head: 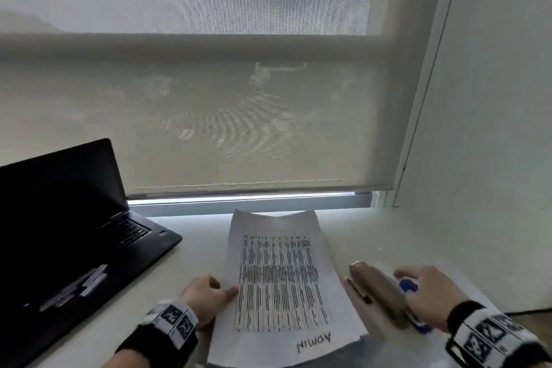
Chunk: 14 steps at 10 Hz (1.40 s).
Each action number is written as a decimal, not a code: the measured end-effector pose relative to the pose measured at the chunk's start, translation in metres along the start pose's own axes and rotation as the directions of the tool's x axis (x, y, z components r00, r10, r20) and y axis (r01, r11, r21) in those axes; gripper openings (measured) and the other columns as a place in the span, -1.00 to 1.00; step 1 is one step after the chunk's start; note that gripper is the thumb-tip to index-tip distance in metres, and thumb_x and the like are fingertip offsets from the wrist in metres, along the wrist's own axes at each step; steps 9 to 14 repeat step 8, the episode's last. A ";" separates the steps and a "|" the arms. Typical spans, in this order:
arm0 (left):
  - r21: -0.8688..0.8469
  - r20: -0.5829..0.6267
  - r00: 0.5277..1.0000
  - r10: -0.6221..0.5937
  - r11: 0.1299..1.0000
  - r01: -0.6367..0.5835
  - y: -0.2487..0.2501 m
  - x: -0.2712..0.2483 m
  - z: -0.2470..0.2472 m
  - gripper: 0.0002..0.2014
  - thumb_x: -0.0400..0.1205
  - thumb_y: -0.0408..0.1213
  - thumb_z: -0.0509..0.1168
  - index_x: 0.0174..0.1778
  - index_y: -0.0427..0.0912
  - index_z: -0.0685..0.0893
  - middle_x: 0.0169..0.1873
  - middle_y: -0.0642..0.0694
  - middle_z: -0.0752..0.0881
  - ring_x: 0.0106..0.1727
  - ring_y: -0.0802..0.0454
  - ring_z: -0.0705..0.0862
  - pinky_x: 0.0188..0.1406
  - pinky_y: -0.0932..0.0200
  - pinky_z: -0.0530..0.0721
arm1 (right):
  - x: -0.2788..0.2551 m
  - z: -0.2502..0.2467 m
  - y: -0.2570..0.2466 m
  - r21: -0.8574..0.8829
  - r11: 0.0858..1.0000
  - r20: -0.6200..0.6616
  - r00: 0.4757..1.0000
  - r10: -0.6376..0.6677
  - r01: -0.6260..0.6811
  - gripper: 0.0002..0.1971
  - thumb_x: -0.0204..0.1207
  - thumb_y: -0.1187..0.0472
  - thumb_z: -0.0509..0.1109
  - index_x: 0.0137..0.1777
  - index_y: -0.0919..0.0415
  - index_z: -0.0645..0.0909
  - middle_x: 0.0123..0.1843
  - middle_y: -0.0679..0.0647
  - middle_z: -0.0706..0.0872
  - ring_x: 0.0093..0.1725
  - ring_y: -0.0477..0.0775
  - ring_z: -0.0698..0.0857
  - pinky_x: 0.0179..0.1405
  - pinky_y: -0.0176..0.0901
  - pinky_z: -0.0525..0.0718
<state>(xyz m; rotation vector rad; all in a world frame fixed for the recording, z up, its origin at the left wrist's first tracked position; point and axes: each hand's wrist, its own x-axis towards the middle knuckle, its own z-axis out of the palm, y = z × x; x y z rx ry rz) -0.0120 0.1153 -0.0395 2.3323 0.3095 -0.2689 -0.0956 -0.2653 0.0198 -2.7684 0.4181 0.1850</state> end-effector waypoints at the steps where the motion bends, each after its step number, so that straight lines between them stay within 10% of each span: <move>1: 0.150 0.044 0.999 0.024 0.988 -0.030 0.004 0.000 -0.005 -0.61 0.50 0.14 0.47 -0.26 -0.17 0.67 -0.38 0.03 0.69 -0.38 0.11 0.61 -0.48 0.30 0.48 | 0.013 -0.004 0.012 0.032 0.999 0.065 0.998 -0.004 0.002 -0.59 0.58 0.17 0.24 0.44 0.03 0.54 0.37 0.09 0.66 0.03 0.03 0.64 0.07 -0.28 0.56; 3: 0.281 0.140 0.989 0.035 0.957 -0.074 0.011 0.002 0.000 -0.63 0.53 0.17 0.35 -0.22 -0.11 0.58 -0.06 -0.09 0.73 0.00 -0.05 0.69 -0.01 0.22 0.62 | 0.088 -0.017 -0.009 -0.115 0.993 0.019 1.000 0.023 -0.021 -0.74 0.61 0.15 0.26 0.23 0.14 0.65 0.27 0.17 0.70 0.21 0.17 0.68 0.13 -0.22 0.58; 5: 0.346 0.178 0.984 0.000 0.936 -0.062 0.007 0.020 0.011 -0.17 0.16 0.42 0.26 0.10 -0.22 0.64 0.07 -0.15 0.76 0.11 -0.10 0.73 0.19 0.03 0.68 | 0.129 -0.009 -0.061 -0.205 0.972 0.110 0.989 -0.098 0.119 -0.71 0.61 0.01 0.28 0.08 0.21 0.68 0.13 0.19 0.71 0.17 0.19 0.67 -0.01 -0.27 0.52; 6: 0.402 0.164 0.986 0.011 0.912 -0.077 0.011 0.015 0.010 -0.48 0.50 0.26 0.35 -0.06 -0.20 0.58 0.09 -0.20 0.75 0.12 -0.13 0.72 0.12 0.10 0.67 | 0.127 -0.007 -0.068 -0.148 0.980 0.131 0.985 -0.116 0.135 -0.75 0.59 -0.03 0.30 -0.11 0.16 0.55 0.00 0.16 0.65 0.13 0.19 0.67 -0.11 -0.24 0.46; 7: 0.472 0.106 0.994 0.041 0.877 -0.086 0.017 0.007 0.005 -0.55 0.62 0.22 0.25 -0.16 -0.17 0.50 0.13 -0.21 0.74 0.19 -0.15 0.69 0.04 0.16 0.58 | 0.111 -0.008 -0.066 -0.042 0.993 0.140 0.985 -0.102 0.109 -0.58 0.62 -0.08 0.26 0.30 0.22 0.46 0.29 0.22 0.63 0.27 0.20 0.62 0.07 -0.17 0.50; 8: 0.398 0.068 0.994 0.085 0.911 -0.105 0.018 -0.010 -0.002 -0.37 0.61 0.27 0.23 0.28 -0.26 0.58 0.39 -0.18 0.63 0.40 -0.10 0.58 0.25 0.20 0.51 | 0.070 -0.010 -0.057 0.063 0.994 0.044 0.995 -0.092 0.090 -0.44 0.64 0.00 0.25 0.53 0.29 0.29 0.49 0.26 0.48 0.44 0.23 0.51 0.38 -0.10 0.46; 14: 0.398 0.068 0.994 0.085 0.911 -0.105 0.018 -0.010 -0.002 -0.37 0.61 0.27 0.23 0.28 -0.26 0.58 0.39 -0.18 0.63 0.40 -0.10 0.58 0.25 0.20 0.51 | 0.070 -0.010 -0.057 0.063 0.994 0.044 0.995 -0.092 0.090 -0.44 0.64 0.00 0.25 0.53 0.29 0.29 0.49 0.26 0.48 0.44 0.23 0.51 0.38 -0.10 0.46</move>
